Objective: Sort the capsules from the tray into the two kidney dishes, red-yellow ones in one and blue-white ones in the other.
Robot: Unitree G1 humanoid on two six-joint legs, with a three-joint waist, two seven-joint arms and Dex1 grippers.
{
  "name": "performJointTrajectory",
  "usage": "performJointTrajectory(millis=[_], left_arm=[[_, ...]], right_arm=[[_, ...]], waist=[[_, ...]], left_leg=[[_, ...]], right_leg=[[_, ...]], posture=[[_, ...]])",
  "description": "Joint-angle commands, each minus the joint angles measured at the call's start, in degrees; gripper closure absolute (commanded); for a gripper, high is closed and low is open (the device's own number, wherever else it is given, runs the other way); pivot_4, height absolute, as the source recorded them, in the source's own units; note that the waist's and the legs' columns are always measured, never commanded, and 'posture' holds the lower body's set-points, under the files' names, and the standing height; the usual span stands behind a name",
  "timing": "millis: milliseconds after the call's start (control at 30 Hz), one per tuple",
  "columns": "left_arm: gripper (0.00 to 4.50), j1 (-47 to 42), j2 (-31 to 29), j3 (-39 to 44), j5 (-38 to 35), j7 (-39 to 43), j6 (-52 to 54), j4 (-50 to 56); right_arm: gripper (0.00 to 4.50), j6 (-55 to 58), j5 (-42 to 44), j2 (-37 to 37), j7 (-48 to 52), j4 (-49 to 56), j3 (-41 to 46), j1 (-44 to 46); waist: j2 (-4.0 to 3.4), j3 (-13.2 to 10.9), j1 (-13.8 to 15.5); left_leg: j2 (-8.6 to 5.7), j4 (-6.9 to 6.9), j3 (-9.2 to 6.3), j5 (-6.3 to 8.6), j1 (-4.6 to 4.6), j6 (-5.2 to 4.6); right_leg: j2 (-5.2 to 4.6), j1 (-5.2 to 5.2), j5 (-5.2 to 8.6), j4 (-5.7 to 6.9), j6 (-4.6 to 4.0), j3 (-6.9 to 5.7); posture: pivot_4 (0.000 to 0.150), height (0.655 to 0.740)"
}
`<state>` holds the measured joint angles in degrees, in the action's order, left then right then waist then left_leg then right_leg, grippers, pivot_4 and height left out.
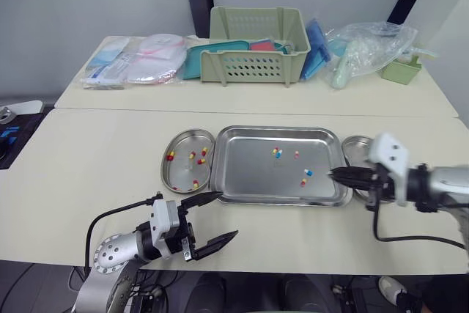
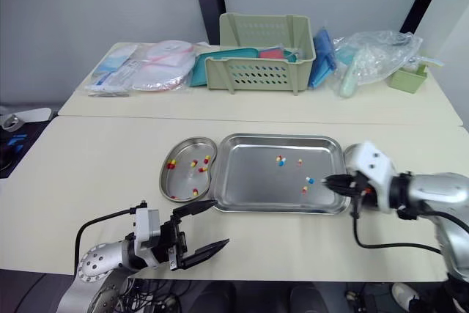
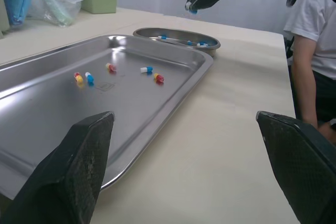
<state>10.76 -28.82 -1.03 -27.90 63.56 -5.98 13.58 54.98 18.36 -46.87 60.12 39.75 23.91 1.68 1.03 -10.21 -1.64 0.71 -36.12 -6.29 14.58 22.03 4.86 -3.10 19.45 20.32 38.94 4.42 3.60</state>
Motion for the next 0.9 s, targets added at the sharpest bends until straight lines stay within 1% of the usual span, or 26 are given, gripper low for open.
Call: performJointTrajectory(millis=[33,100,200,267,467,500,533,567,600,700,767,800,900], left_arm=[[0.0,-1.42,0.43,0.0,-1.09,2.01,-1.94,-1.3],[0.0,-1.95,0.34,-0.03,-1.19,3.2,-2.52,-2.35],[0.0,-2.09,0.42,0.13,-1.11,4.23,-3.49,-3.27],[0.0,-2.13,0.56,0.21,-1.01,4.49,-3.99,-3.52],[0.0,-1.38,0.74,0.24,-0.93,5.28,-5.49,-3.68],[0.0,-1.24,0.79,0.26,-0.91,5.34,-5.84,-3.73],[0.0,-1.11,0.85,0.3,-0.91,5.31,-6.08,-3.76],[0.0,-1.0,0.94,0.35,-0.94,5.16,-6.21,-3.77],[0.0,-0.94,1.0,0.38,-0.96,5.05,-6.27,-3.76],[0.0,-0.63,1.3,0.65,-1.09,4.79,-6.75,-3.68],[0.0,-0.44,1.62,0.82,-1.11,4.37,-7.1,-3.64],[0.0,-0.31,1.75,0.87,-1.12,4.15,-7.22,-3.56],[0.0,0.37,2.26,1.32,-1.26,2.98,-7.14,-2.71]], right_arm=[[4.46,0.57,1.01,0.65,-2.33,2.49,8.55,-6.15],[4.46,-0.9,0.51,1.68,-4.08,1.83,10.47,-10.11],[4.46,-2.29,-0.22,3.06,-8.28,0.72,10.1,-11.96],[4.46,-3.21,-0.22,3.31,-10.07,0.14,9.26,-12.42],[4.46,-4.98,0.04,5.47,-16.31,-3.03,7.5,-9.65],[4.03,-5.59,-0.11,5.39,-16.88,-3.71,7.34,-9.38],[3.89,-5.99,-0.18,5.32,-17.44,-4.24,7.26,-9.16],[3.6,-6.32,-0.19,5.23,-17.96,-4.74,7.2,-8.95],[3.5,-6.53,-0.1,5.14,-18.29,-5.0,7.16,-8.87],[2.76,-7.57,0.53,4.93,-18.98,-5.79,7.62,-8.61],[2.39,-8.04,1.02,4.78,-19.03,-6.07,7.93,-8.83],[2.07,-8.38,1.29,4.76,-19.03,-6.14,8.11,-9.07],[1.29,-10.73,2.28,4.89,-18.22,-6.15,9.0,-10.29]], waist=[[0.0,0.0,-0.09],[0.01,0.0,-0.07],[0.0,0.0,-0.36],[-0.04,0.02,-0.39],[0.0,0.0,-0.2],[0.0,0.0,-0.2],[0.0,0.0,-0.18],[0.0,0.0,-0.16],[0.0,0.0,-0.16],[0.0,0.0,-0.16],[-0.01,0.0,-0.19],[-0.01,0.0,-0.19],[-0.01,0.0,-0.17]], left_leg=[[0.0,0.01,0.02,0.0,-0.01,0.0],[0.0,0.01,0.03,0.0,-0.02,0.0],[0.0,0.01,0.08,0.0,-0.08,0.0],[0.0,0.01,0.11,0.0,-0.13,0.0],[-0.01,0.01,0.09,0.0,-0.1,0.0],[-0.01,0.01,0.09,0.0,-0.1,0.0],[-0.01,0.01,0.09,0.0,-0.1,0.0],[-0.01,0.01,0.08,0.0,-0.1,0.0],[0.0,0.02,0.07,0.0,-0.09,0.0],[-0.01,0.02,0.08,0.0,-0.1,0.0],[0.0,0.02,0.08,0.0,-0.1,0.0],[0.0,0.02,0.08,0.0,-0.11,0.0],[0.0,0.02,0.08,0.0,-0.1,0.0]], right_leg=[[0.0,-0.01,0.0,0.0,0.0,0.02],[0.0,-0.04,0.0,-0.03,0.0,0.01],[-0.01,-0.07,0.0,-0.02,0.0,0.08],[0.0,-0.07,0.0,0.01,0.0,0.11],[-0.02,-0.1,0.0,-0.03,0.01,0.1],[-0.01,-0.1,0.0,-0.03,0.01,0.09],[-0.01,-0.1,0.0,-0.03,0.01,0.09],[-0.01,-0.1,0.0,-0.03,0.01,0.08],[-0.01,-0.1,0.0,-0.04,0.01,0.07],[-0.01,-0.1,0.0,-0.04,0.01,0.08],[-0.01,-0.1,0.0,-0.04,0.01,0.08],[-0.01,-0.1,0.0,-0.04,0.01,0.08],[-0.01,-0.1,0.0,-0.04,0.01,0.09]], posture=[[0.15,0.74],[0.15,0.74],[0.15,0.74],[0.15,0.74],[0.15,0.74],[0.15,0.74],[0.15,0.74],[0.15,0.74],[0.15,0.74],[0.15,0.74],[0.15,0.74],[0.15,0.74],[0.15,0.74]])
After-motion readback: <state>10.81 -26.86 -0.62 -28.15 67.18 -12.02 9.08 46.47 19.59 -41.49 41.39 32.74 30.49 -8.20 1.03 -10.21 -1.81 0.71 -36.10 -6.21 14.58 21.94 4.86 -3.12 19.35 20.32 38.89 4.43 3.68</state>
